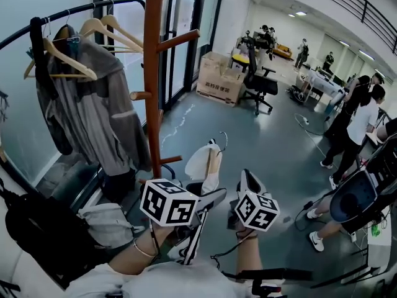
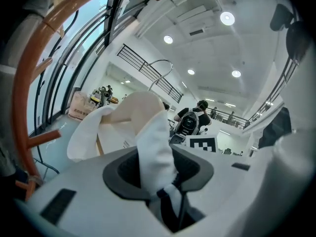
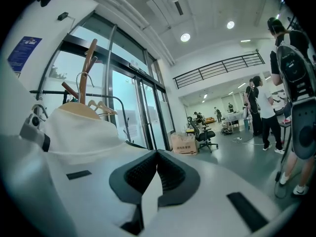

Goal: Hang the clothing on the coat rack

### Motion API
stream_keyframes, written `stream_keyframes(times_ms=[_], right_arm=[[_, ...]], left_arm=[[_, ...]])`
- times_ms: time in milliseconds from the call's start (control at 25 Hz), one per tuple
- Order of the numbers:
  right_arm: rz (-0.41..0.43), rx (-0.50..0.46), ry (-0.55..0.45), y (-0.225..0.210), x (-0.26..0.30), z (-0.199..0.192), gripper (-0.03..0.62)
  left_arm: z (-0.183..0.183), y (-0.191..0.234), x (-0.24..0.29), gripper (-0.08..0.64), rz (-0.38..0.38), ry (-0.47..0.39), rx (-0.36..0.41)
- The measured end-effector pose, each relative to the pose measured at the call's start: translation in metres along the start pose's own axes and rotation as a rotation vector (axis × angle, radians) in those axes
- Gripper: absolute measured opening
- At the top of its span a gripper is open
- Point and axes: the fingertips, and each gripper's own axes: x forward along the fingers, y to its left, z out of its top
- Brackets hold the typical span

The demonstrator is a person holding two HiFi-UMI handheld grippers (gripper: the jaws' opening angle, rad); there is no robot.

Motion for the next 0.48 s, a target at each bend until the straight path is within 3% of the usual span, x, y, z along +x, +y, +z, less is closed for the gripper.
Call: stream_keyframes(times_ms=[480], right_arm=[[-0.018,-0.032,-0.008,0.010,0.041,0.005,0.023]], left_arm=[[0.021,0.037,0.005,0.146,-0.017,-0.021,-0.031]])
